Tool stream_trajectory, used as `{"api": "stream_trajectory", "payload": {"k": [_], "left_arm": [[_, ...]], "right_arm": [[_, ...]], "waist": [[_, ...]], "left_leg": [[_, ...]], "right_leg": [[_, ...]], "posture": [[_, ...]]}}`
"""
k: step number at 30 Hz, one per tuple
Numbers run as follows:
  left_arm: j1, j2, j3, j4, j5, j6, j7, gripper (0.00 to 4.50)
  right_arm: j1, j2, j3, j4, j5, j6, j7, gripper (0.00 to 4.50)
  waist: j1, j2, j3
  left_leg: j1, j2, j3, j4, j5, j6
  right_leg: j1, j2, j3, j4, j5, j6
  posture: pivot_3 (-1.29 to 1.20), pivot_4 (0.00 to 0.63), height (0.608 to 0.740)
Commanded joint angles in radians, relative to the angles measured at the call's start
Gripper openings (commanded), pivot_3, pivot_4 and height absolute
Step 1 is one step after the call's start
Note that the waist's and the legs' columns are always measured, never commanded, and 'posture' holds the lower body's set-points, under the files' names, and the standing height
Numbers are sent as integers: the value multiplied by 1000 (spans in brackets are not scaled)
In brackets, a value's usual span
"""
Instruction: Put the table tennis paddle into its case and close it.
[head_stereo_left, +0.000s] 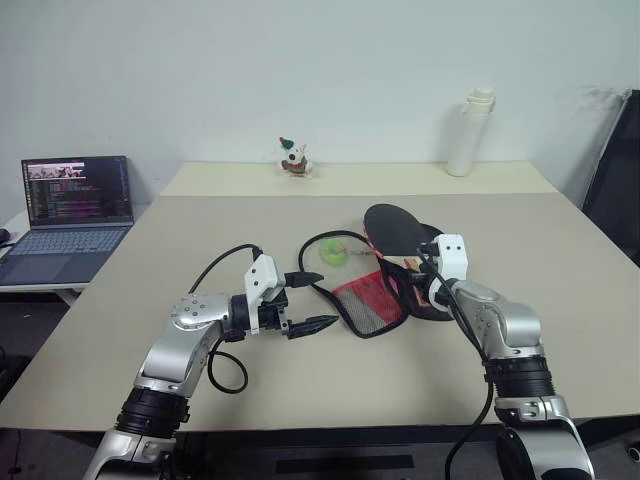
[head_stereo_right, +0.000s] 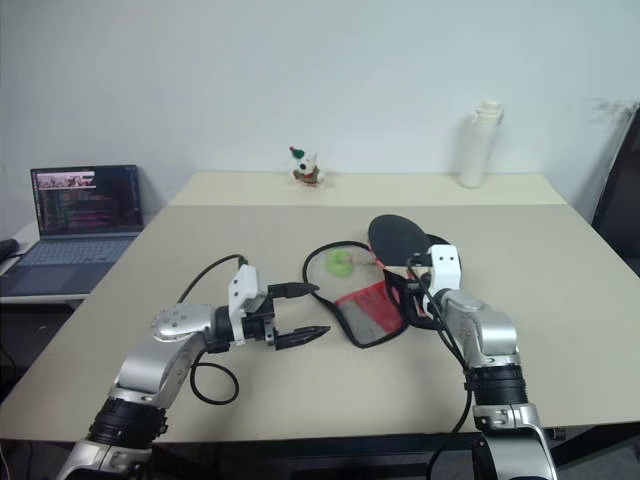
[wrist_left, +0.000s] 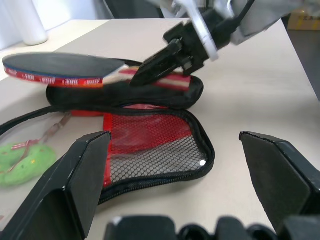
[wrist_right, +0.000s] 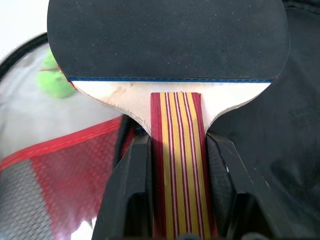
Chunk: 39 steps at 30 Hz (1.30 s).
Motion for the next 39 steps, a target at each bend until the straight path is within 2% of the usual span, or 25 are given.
{"api": "stream_trajectory", "payload": {"k": [1, 14, 26, 33, 39], "left_arm": [[-1, 5, 17, -39, -13, -5, 8, 4500], [-4, 1, 7, -53, -12, 6, 22, 4500], [-7, 0, 3, -67, -11, 21, 25, 4500], [-1, 3, 8, -69, -10, 22, 26, 4500], [2, 3, 9, -74, -12, 24, 27, 4500]], "right_arm": [[-41, -7, 2, 11, -20, -59, 5, 1091], [-19, -25, -24, -34, -29, -11, -11, 1091], [-20, -21, -34, 9, -55, -20, -76, 1091], [-17, -2, -27, 1, -47, -17, -66, 1091], [-26, 26, -51, -15, -34, -3, -87, 3043]], "waist": [[-4, 0, 0], [-9, 0, 0], [-10, 0, 0], [-10, 0, 0], [-10, 0, 0]], "left_leg": [[0, 0, 0, 0, 0, 0], [1, 1, 0, 0, 0, 0], [1, 1, 0, 0, 0, 0], [1, 1, 0, 0, 0, 0], [1, 1, 0, 0, 0, 0]], "right_leg": [[0, 0, 0, 0, 0, 0], [0, 1, 0, 1, 0, 0], [0, 1, 1, 1, 0, 0], [0, 1, 1, 1, 0, 0], [0, 1, 1, 1, 0, 0]], "posture": [[0, 150, 740], [0, 150, 740], [0, 150, 740], [0, 150, 740], [0, 150, 740]]}}
